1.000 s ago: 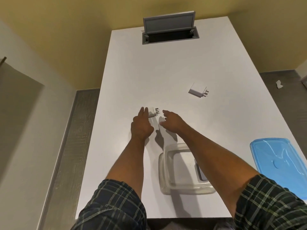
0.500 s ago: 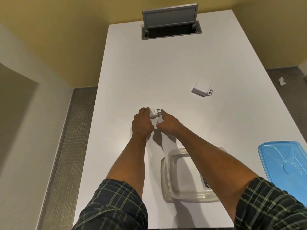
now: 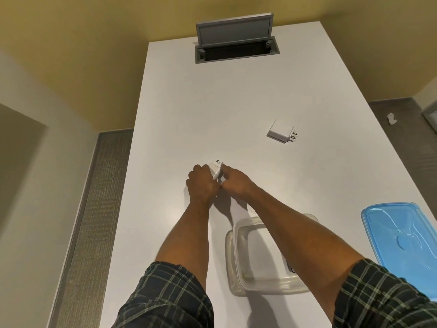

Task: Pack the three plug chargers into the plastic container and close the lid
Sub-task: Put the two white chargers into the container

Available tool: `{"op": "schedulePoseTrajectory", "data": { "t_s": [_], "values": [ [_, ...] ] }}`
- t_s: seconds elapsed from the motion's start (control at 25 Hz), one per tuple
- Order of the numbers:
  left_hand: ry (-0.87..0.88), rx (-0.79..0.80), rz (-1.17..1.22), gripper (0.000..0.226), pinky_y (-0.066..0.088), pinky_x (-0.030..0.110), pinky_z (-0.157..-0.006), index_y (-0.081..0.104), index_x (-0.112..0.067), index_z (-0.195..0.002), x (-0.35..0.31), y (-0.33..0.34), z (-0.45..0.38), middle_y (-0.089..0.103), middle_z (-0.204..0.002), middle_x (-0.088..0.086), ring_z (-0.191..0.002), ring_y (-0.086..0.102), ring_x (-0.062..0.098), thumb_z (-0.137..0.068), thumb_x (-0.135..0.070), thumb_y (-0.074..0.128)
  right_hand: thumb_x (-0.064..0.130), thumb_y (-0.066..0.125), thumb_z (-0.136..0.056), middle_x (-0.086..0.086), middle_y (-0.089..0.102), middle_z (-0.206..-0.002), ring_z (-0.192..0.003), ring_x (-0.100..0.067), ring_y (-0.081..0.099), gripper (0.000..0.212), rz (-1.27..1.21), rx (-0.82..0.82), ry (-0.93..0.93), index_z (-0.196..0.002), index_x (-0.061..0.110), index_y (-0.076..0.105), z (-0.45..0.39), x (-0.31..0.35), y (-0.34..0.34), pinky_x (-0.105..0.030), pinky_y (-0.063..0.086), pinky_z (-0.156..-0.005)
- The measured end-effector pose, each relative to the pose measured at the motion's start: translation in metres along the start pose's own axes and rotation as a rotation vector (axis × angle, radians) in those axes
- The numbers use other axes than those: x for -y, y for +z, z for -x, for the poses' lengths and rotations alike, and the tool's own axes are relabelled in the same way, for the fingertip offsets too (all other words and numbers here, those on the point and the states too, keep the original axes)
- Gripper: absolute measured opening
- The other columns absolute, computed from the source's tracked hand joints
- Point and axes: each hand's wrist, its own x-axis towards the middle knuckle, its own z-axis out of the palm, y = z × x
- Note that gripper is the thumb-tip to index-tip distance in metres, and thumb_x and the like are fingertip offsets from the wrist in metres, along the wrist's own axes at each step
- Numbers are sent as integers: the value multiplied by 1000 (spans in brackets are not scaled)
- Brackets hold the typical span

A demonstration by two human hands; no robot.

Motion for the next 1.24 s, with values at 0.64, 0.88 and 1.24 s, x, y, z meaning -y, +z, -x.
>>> {"op": "schedulePoseTrajectory", "data": {
  "t_s": [0.64, 0.88, 1.24],
  "values": [
    [56, -141, 322, 34, 57, 40, -76, 66, -13, -103, -36, -25, 62, 59, -99, 5, -91, 65, 27, -86, -42, 63, 17, 59, -89, -13, 77, -94, -90, -31, 75, 32, -399, -213, 25, -120, 13, 67, 53, 3, -23, -52, 58, -90],
    [85, -170, 386, 32, 49, 29, -68, 63, -18, -102, -60, -30, 97, 61, -98, -3, -84, 64, 18, -85, -45, 62, 25, 69, -90, -14, 76, -101, -95, -31, 74, 28, -452, -288, -11, -113, 8, 69, 85, 2, -42, -53, 57, -91],
    [154, -158, 386, 43, 59, 34, -72, 57, -28, -119, -75, -19, 127, 71, -90, -7, -83, 70, 19, -82, -50, 62, 14, 65, -81, -11, 76, -92, -78, -24, 72, 32, -475, -240, -18, -112, 9, 72, 129, -15, -65, -40, 62, -68]
  ]
}}
